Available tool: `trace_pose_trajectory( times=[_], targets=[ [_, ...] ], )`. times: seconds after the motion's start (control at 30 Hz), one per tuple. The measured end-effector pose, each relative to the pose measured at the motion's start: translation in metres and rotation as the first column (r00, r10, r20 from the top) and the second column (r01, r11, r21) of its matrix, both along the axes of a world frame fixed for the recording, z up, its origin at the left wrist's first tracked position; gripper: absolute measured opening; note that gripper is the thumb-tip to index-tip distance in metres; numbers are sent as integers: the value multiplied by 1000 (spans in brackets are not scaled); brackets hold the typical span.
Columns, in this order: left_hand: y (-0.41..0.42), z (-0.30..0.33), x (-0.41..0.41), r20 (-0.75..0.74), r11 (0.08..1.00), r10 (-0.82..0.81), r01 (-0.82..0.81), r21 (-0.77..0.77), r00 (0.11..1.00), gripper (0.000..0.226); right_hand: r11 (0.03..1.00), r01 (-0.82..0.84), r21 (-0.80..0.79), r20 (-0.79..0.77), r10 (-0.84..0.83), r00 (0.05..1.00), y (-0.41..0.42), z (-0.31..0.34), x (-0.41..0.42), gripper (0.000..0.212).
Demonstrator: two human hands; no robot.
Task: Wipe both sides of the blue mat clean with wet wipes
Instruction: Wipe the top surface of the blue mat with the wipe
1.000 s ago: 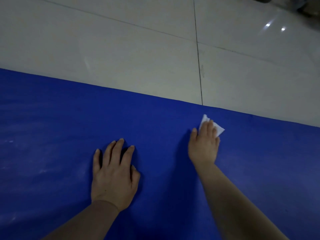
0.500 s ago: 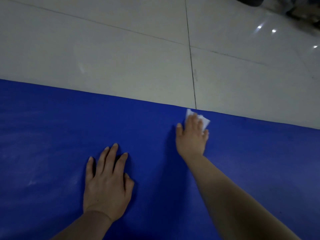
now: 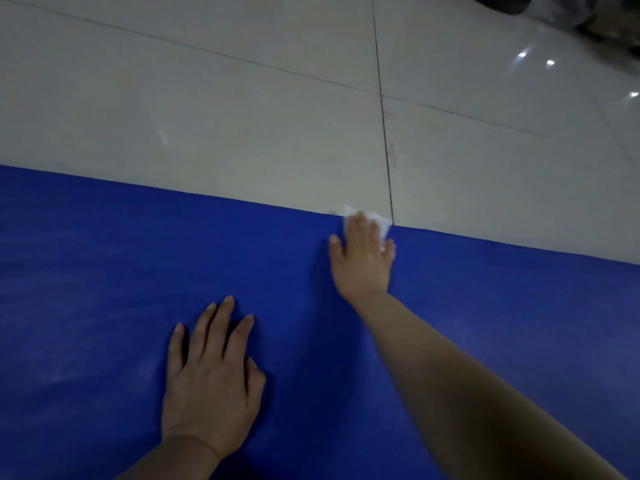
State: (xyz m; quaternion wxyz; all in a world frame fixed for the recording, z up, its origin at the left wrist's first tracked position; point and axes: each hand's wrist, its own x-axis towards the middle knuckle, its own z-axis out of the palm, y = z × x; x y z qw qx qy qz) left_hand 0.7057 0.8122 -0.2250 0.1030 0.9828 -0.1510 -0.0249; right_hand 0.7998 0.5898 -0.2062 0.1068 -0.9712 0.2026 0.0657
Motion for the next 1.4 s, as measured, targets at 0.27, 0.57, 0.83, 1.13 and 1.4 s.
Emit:
trace_pose_trajectory(
  times=[0.27,0.57,0.83,1.13,1.4],
  targets=[
    [0,2,1,-23,1000,6,-7,-27,1000,57,994,-94,-61,-10,94,996,-37,-2,5,54],
    [0,2,1,-29,999,4,-5,-35,1000,57,962,-268,51,-8,269,963,24,-1,18,60],
    [-1,3,2,-53,1000,9,-11,-25,999,58,988,156,13,56,-157,986,-74,-4,-12,59],
    [-2,4,2,-54,1000,13,-14,-24,998,58,983,-125,136,102,111,989,-73,-1,-28,65],
    [-2,5,1,-56,1000,14,-15,-11,998,59,999,48,-2,66,-48,997,-86,3,-39,76]
  ],
)
